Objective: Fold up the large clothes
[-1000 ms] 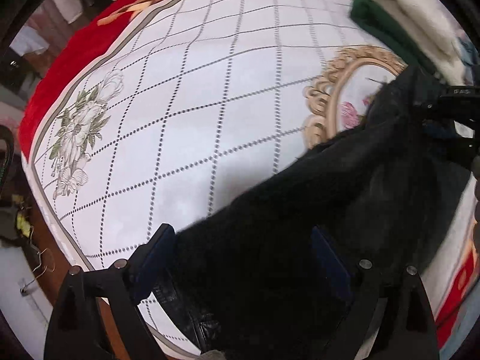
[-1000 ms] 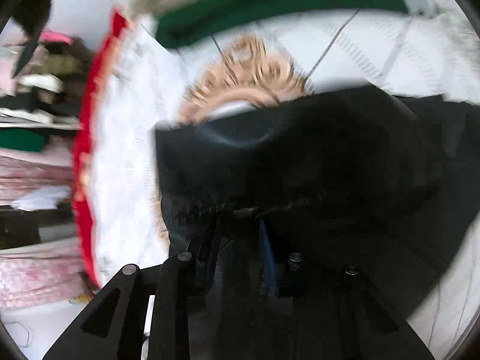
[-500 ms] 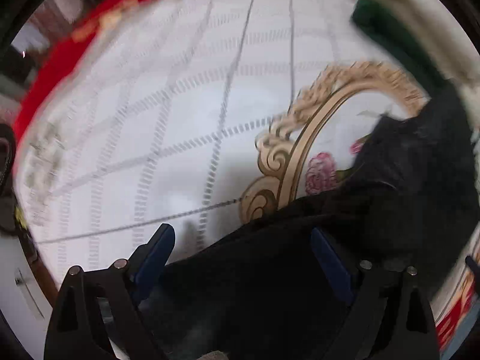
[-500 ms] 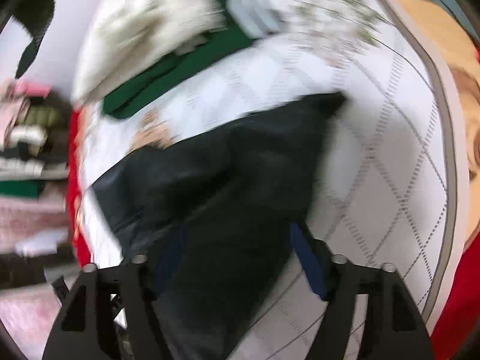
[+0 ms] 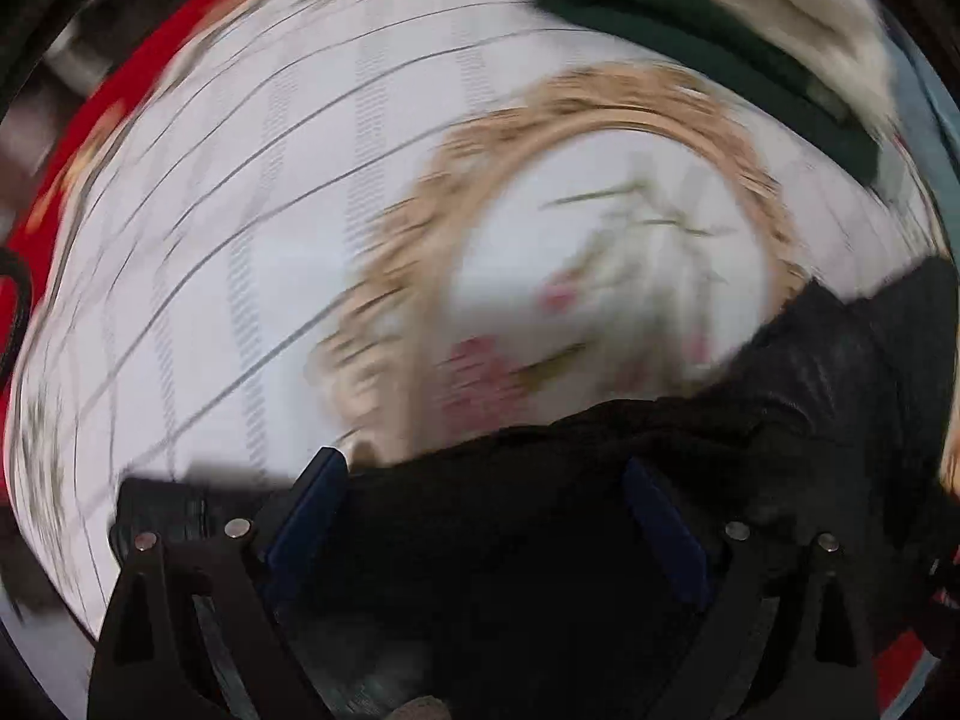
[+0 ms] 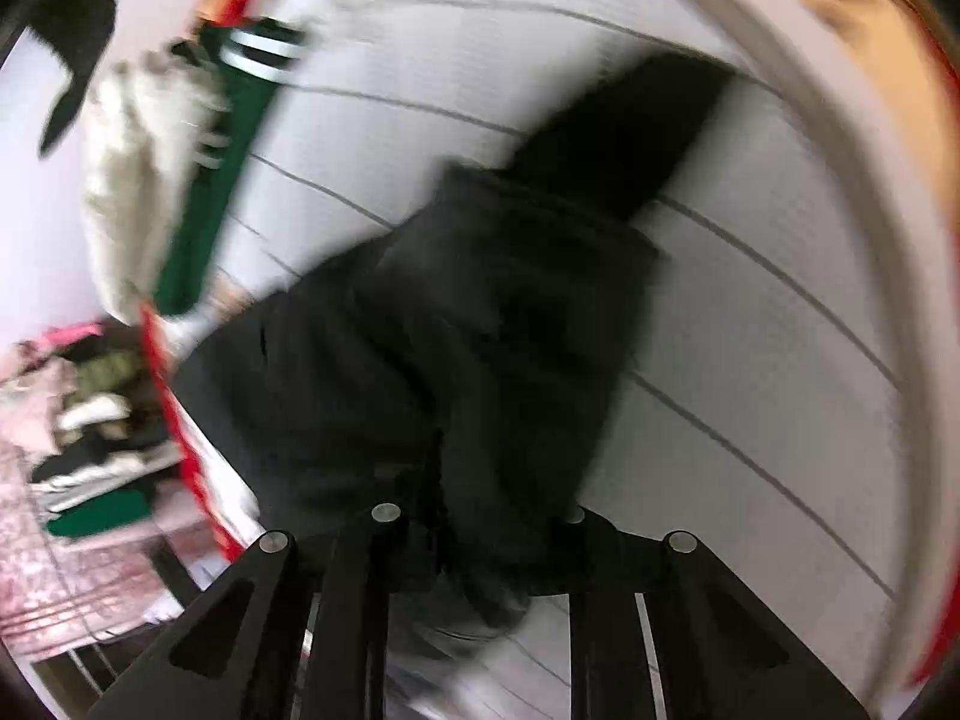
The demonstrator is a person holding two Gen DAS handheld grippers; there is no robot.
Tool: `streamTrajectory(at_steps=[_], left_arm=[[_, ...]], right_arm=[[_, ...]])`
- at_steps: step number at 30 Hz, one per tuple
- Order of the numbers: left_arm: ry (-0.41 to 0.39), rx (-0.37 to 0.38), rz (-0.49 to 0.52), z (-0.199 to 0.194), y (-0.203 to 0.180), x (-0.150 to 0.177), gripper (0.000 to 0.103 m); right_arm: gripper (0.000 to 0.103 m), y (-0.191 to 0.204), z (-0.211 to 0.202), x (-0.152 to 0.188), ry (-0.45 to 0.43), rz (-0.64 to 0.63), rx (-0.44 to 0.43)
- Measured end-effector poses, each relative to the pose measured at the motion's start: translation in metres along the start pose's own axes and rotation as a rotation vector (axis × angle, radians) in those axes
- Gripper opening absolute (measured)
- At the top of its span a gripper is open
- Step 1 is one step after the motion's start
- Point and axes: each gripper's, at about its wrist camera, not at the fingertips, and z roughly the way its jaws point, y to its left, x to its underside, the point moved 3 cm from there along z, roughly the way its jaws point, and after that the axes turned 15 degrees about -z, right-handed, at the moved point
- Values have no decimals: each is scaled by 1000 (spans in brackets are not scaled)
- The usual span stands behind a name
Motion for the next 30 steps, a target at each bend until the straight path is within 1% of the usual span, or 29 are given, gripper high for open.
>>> streamTrajectory(at_steps=[1,2,3,5,7,8,9,10,11,12,13,14,15,17,18,19,20,21,22,24,25,26,27,28,29,30], left_arm=[[1,7,17,-3,-5,1,96],[-2,14,25,-9,-9,1,96],[-5,18,19,-17,-9,2,96],[-2,41,-31,-34,-2,4,96],[5,69,-109,-49,11,10,96],[2,75,-139,-54,19,13,96],[-2,65,-152,-56,24,14,96],[-5,44,-165,-57,18,21,96],[3,15,-186,-50,27,21,96],[18,-2,-208,-41,36,16,96],[24,-13,-227,-36,38,16,96],[29,-32,-255,-27,45,11,96],[33,-55,-280,-19,55,9,96],[35,-87,-311,-11,71,6,96],[28,-103,-319,-9,78,6,96],[26,-112,-318,-9,82,7,96],[24,-112,-319,-8,86,8,96],[25,-86,-328,-8,89,9,96],[25,-77,-331,-8,91,10,96],[26,-79,-325,-15,92,12,96],[24,-73,-331,-19,93,12,96],[21,-61,-346,-25,93,10,96],[17,-48,-362,-31,95,10,96],[10,-42,-371,-37,97,9,96],[-6,-38,-381,-45,100,10,96],[-17,-36,-384,-50,102,10,96]], right_arm=[[32,-11,-4,11,28,6,40],[49,-20,-8,21,49,20,76],[58,-25,-14,30,68,33,113],[58,-29,-35,41,75,16,188],[58,-14,-68,46,34,-49,281],[58,2,-83,47,-11,-93,295],[58,23,-94,45,-60,-167,266],[58,45,-92,40,-62,-238,217],[53,68,-84,34,-34,-331,163],[43,90,-72,26,-5,-410,117],[39,106,-58,19,12,-452,83],[32,124,-40,7,25,-481,55],[25,136,-23,-4,35,-509,49],[18,149,13,-31,25,-561,128],[13,146,33,-45,31,-570,190],[12,144,49,-55,38,-560,233],[5,133,61,-64,32,-532,267],[2,126,72,-76,43,-506,293],[2,123,78,-83,71,-479,288],[2,124,70,-89,123,-435,286],[2,130,59,-89,134,-446,280],[5,136,47,-86,122,-472,286],[7,146,26,-79,84,-519,305],[7,153,14,-74,56,-552,303],[7,165,-1,-62,31,-597,280],[9,177,-9,-49,32,-635,252]])
